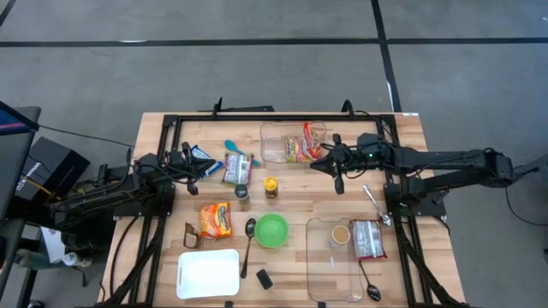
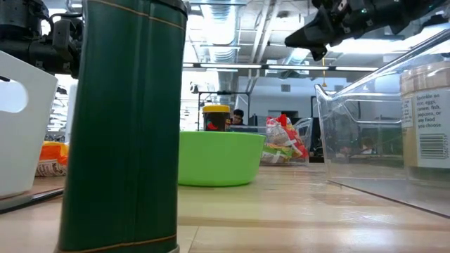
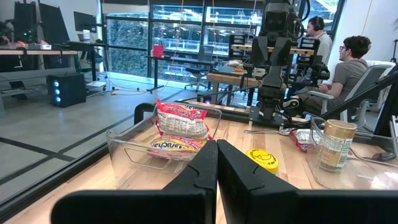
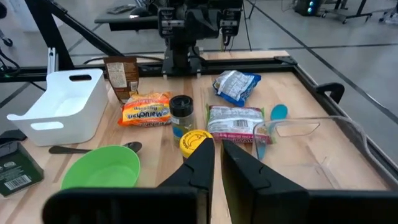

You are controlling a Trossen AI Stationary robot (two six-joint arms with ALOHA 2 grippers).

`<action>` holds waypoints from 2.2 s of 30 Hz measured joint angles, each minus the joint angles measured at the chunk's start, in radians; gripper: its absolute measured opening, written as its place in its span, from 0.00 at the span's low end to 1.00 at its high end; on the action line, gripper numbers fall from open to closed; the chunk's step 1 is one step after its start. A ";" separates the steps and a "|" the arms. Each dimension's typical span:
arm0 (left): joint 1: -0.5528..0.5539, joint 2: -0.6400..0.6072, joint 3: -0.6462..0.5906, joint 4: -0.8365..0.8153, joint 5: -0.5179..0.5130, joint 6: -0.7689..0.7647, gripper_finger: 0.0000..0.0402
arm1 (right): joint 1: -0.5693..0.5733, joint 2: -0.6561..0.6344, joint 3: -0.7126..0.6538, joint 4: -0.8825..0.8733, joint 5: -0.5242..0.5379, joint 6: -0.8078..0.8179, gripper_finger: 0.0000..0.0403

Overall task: Pick & Place Food Item
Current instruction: Put the brown and blue seasoning into the bottom transparent bin

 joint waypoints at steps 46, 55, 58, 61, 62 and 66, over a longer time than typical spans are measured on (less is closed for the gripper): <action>-0.274 0.350 0.000 0.259 0.032 -0.100 0.00 | 0.001 0.117 0.001 0.126 0.000 0.071 0.06; -0.390 0.626 0.071 0.271 -0.089 0.001 0.00 | 0.001 0.117 0.001 0.119 0.000 0.071 0.06; -0.419 0.700 0.090 0.269 -0.119 0.040 0.00 | 0.001 0.117 0.001 0.119 0.000 0.071 0.06; -0.435 0.754 0.097 0.270 -0.131 0.061 0.00 | 0.001 0.117 0.001 0.119 -0.001 0.071 0.06; -0.438 0.767 0.097 0.270 -0.133 0.062 0.00 | 0.001 0.117 0.001 0.119 -0.001 0.071 0.06; -0.439 0.806 0.097 0.264 -0.136 0.063 0.00 | 0.001 0.117 0.001 0.119 0.000 0.071 0.06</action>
